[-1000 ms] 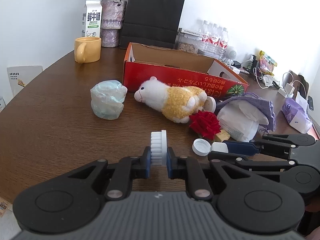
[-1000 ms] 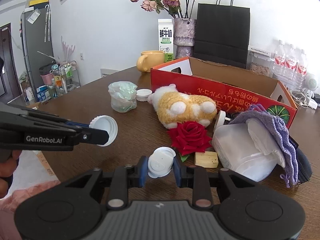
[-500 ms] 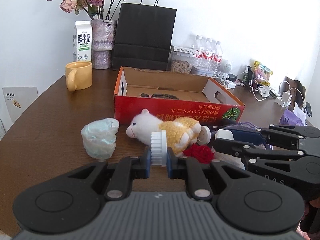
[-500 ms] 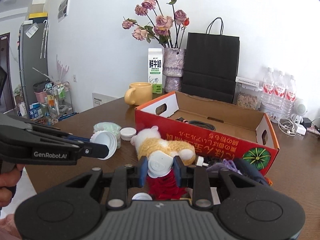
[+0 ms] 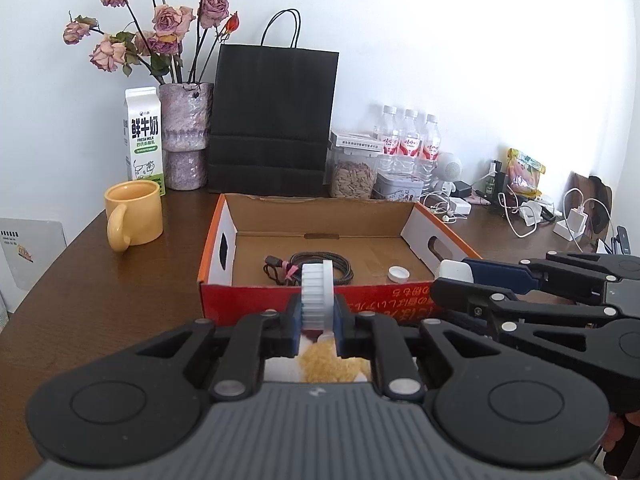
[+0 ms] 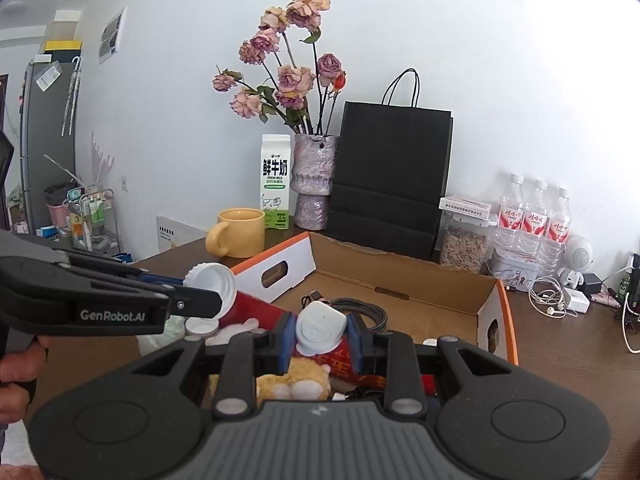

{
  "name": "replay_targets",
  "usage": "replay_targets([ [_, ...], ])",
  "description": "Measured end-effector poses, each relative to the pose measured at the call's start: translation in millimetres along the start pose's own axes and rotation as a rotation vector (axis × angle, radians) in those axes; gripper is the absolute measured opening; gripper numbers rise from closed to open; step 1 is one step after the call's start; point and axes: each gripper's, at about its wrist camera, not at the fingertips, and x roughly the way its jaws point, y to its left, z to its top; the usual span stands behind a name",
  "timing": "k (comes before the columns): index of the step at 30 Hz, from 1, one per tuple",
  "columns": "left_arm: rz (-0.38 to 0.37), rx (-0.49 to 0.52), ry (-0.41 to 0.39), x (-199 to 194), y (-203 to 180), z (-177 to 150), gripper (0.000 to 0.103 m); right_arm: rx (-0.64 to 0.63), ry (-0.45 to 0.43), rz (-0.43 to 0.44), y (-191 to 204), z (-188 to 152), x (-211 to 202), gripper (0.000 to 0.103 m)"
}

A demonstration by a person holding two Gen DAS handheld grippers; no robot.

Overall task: Organize objects
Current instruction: 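Carry the brush head and lid into the box and open both grippers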

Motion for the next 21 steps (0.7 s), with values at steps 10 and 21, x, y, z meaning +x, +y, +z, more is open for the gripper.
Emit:
replay_targets([
  [10, 0.011, 0.041, -0.019, 38, -10, 28, 0.016, -0.019, 0.017, -0.060, -41, 19, 34, 0.026],
  [21, 0.055, 0.074, 0.007, 94, -13, 55, 0.016, -0.026, 0.109, -0.097, -85, 28, 91, 0.026],
])
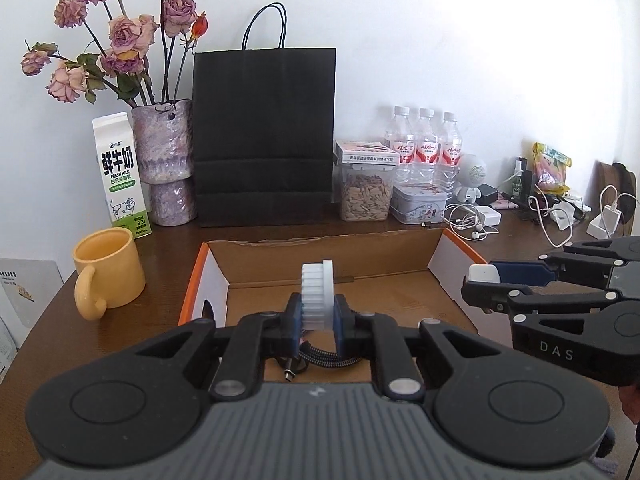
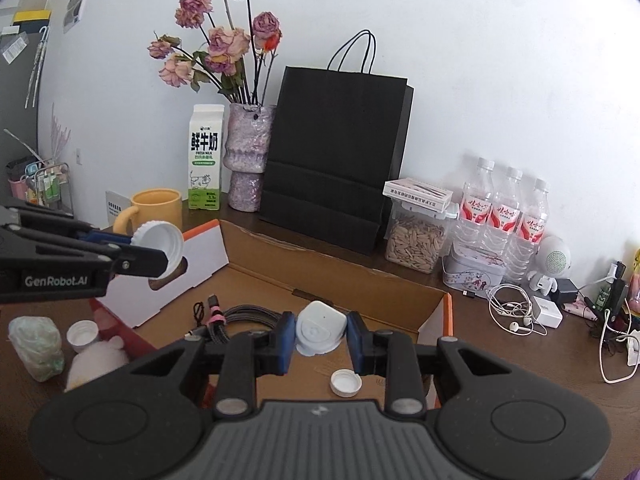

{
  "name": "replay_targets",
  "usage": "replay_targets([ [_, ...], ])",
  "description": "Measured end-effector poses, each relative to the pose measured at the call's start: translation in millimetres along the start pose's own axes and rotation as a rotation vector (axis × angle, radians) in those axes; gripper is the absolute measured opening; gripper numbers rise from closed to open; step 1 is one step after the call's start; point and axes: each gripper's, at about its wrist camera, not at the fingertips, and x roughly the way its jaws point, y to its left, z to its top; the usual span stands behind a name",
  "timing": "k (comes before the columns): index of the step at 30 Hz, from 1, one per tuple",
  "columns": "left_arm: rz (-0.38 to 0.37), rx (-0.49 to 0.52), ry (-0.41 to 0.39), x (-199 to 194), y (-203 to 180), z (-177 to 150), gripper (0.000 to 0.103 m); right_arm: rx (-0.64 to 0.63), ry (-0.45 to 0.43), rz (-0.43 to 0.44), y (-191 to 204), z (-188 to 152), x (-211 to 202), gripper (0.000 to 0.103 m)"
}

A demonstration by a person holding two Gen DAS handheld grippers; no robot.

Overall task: Organize objects
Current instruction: 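Carry the brush head and lid into the box and open both grippers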

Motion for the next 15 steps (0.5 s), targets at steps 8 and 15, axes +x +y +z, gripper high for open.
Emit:
replay_targets([
  [8, 0.039, 0.011, 0.098, 53, 5, 6, 0.016, 0.022, 0.092, -0.003, -19, -1, 45, 0.026],
  [15, 0.060, 0.025, 0.138, 71, 8, 3, 0.016, 0.038, 0.121, -0.012, -26, -6, 61, 0.027],
])
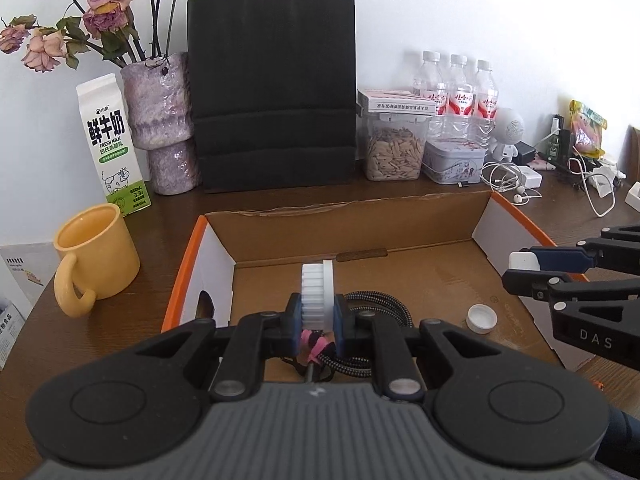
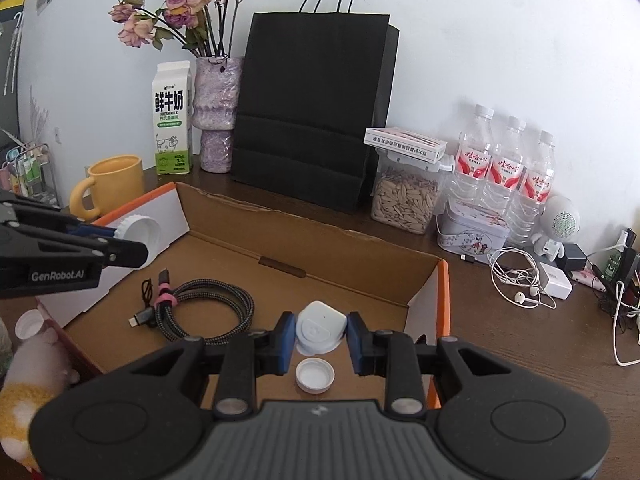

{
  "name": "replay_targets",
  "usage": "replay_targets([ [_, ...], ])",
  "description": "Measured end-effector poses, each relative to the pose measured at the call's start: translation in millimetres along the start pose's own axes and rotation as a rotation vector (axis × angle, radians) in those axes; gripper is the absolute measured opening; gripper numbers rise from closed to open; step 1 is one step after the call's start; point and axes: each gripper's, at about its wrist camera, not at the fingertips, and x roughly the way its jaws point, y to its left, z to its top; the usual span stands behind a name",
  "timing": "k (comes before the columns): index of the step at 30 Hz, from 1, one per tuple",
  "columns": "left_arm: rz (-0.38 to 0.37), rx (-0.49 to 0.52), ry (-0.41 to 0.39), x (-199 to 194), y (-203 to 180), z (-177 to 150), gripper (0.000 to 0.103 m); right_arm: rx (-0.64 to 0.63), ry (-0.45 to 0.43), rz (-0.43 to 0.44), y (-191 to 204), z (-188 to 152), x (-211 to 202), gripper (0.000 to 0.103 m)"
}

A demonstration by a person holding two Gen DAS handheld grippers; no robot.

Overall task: Organize objects
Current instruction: 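Carry the brush head and lid into the box and open both grippers, then withdraw both grippers from the box back over the table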

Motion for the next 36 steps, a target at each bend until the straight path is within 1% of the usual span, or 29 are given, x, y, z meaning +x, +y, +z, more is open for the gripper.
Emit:
replay_targets([
  [1, 0.000, 0.000, 0.003, 1, 0, 0, 0.017, 0.006, 0.002, 0.001, -1, 0, 1, 0.027],
  [2, 0.004, -0.003, 0.004, 1, 1, 1, 0.024, 0.013, 0.003, -0.001, -2, -1, 2, 0.028],
  [3, 0.005, -0.007, 0.009, 1, 2, 1, 0.035, 0.017, 0.009, 0.000, -3, -1, 2, 0.038],
  [4, 0.007, -0.014, 0.012, 2, 3, 1, 0.067, 0.021, 0.011, -0.002, -4, -1, 3, 0.060],
  [5, 0.013, -0.023, 0.010, 1, 5, 1, 0.096, 0.025, 0.008, -0.011, -5, -2, 3, 0.073],
  [6, 0.029, -0.030, -0.001, 1, 6, 1, 0.103, 0.024, 0.004, -0.023, -5, -2, 3, 0.093],
  [7, 0.048, -0.031, -0.019, -2, 6, 0, 0.103, 0.021, -0.001, -0.029, -4, -3, 2, 0.098],
  [8, 0.060, -0.029, -0.024, -3, 7, 0, 0.103, 0.021, -0.002, -0.031, -4, -3, 1, 0.098],
  [10, 0.061, -0.042, -0.016, -3, 9, 2, 0.103, 0.030, 0.002, -0.031, -5, -3, 0, 0.103],
  [14, 0.061, -0.060, -0.006, -4, 12, 1, 0.103, 0.037, -0.002, -0.028, -5, -4, -3, 0.103],
  [20, 0.061, -0.050, -0.003, -9, 10, -1, 0.103, 0.039, -0.006, -0.031, -3, -4, -9, 0.103],
  [29, 0.057, -0.048, -0.027, -27, 8, -2, 0.103, 0.040, -0.030, -0.031, 0, -4, -29, 0.103],
  [36, 0.042, -0.054, -0.069, -55, 8, -6, 0.103, 0.047, -0.069, -0.022, 6, -6, -53, 0.103],
])
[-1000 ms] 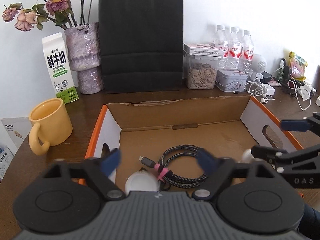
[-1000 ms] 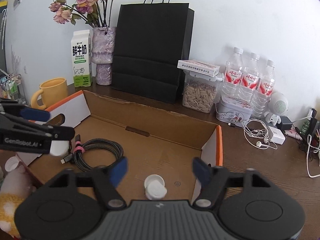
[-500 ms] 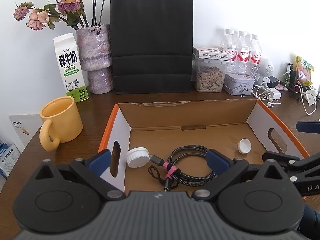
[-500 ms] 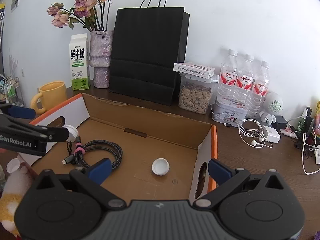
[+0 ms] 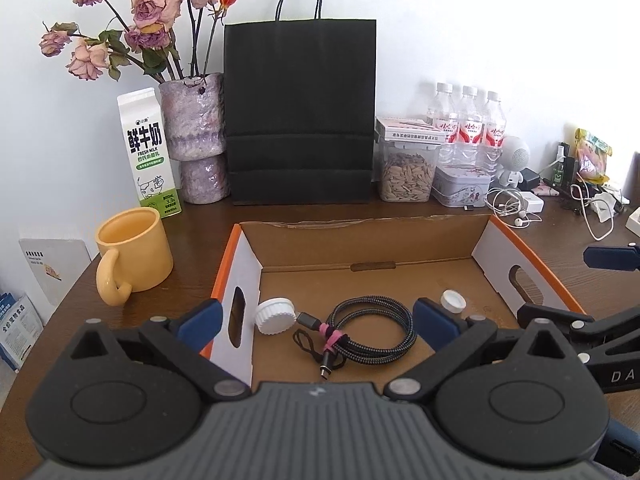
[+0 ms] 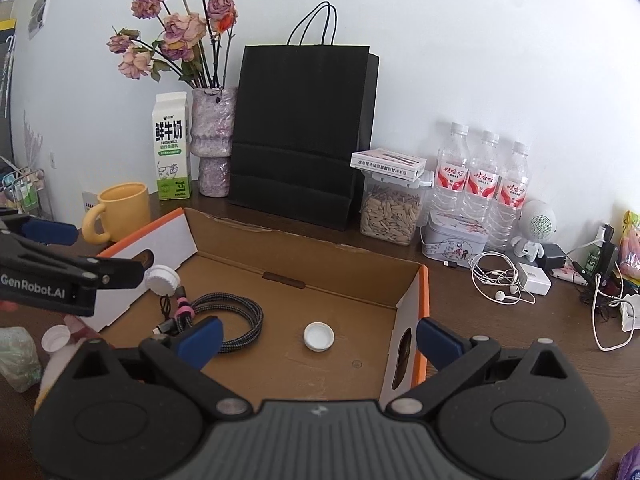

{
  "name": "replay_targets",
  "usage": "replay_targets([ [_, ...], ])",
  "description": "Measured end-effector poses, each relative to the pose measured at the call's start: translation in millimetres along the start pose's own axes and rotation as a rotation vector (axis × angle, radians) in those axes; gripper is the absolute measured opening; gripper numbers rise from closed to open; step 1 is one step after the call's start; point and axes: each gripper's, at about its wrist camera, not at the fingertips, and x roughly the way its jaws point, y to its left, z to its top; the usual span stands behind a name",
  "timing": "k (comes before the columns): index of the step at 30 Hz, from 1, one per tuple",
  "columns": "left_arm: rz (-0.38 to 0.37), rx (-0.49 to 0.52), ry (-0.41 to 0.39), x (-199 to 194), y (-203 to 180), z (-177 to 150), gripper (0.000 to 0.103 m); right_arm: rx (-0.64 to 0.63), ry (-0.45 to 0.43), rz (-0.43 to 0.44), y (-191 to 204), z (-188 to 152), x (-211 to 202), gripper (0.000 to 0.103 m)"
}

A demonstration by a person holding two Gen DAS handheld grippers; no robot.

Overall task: Organize objects
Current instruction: 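Withdraw both grippers from the box back over the table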

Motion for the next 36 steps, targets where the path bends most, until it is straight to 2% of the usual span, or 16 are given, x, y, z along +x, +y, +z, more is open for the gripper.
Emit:
replay_targets([
  [10, -0.012, -0.018, -0.067, -52, 8, -17, 0.103, 0.004, -0.055, 0.024, 13, -12, -48, 0.103],
  [16, -0.032, 0.002, -0.067, -81, 7, -40, 0.103, 0.002, -0.081, 0.041, 25, -32, -85, 0.103],
  [26, -0.074, 0.045, 0.014, -102, -1, -94, 0.103, 0.009, -0.055, 0.048, 43, -77, -124, 0.103],
  [36, -0.110, 0.047, 0.082, -109, -3, -128, 0.103, 0.049, -0.020, 0.030, 49, -110, -141, 0.103],
])
